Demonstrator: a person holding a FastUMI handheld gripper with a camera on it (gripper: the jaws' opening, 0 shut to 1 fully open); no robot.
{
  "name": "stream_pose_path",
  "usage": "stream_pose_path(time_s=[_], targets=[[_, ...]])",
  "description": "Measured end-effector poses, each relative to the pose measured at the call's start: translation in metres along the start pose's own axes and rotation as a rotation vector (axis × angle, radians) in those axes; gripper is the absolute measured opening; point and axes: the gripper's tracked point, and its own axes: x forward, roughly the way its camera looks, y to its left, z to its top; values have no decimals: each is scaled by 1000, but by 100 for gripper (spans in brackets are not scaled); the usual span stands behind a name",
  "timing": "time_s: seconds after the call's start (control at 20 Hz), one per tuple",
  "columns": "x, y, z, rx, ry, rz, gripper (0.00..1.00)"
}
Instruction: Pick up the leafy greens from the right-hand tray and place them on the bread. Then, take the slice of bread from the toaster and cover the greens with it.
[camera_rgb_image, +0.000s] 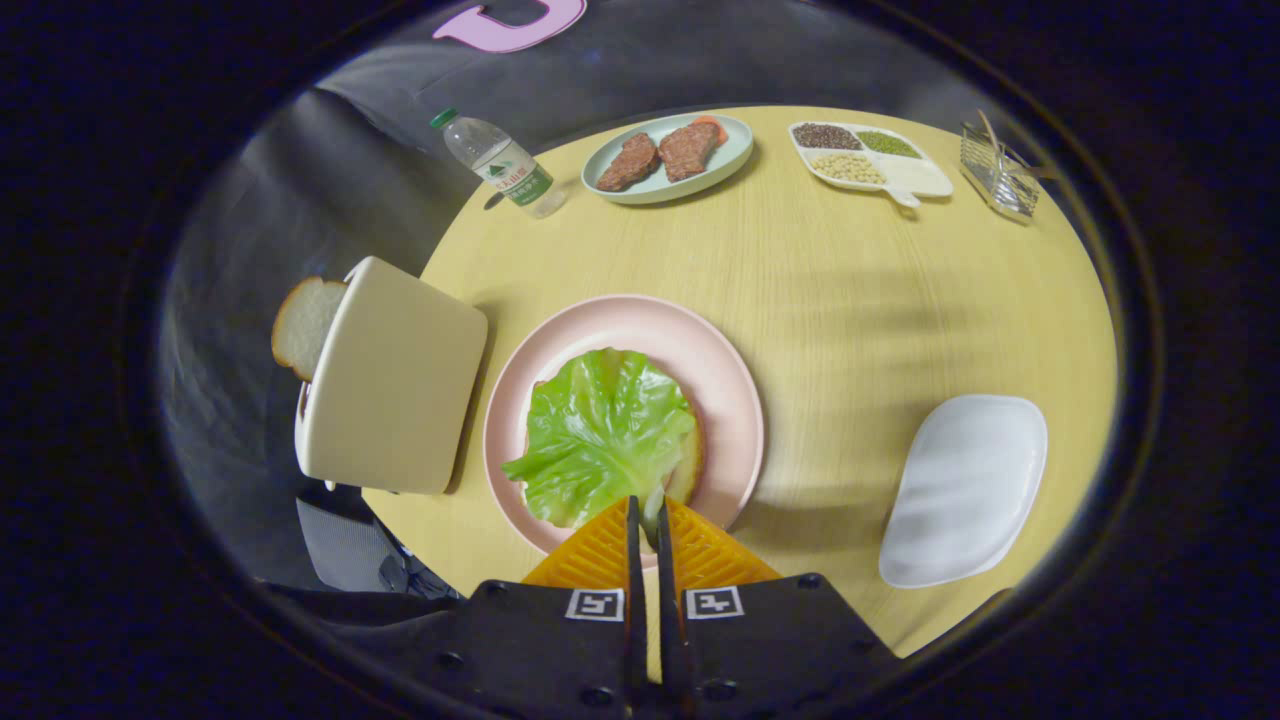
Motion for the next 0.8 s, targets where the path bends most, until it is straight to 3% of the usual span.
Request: stream_pose_path(time_s=[0.3, 0.55, 0.8], targets=[[-18, 1, 3, 80, -30, -20, 100], [-48, 27, 17, 178, -58, 28, 100], [-82, 51, 29, 142, -74, 23, 100]])
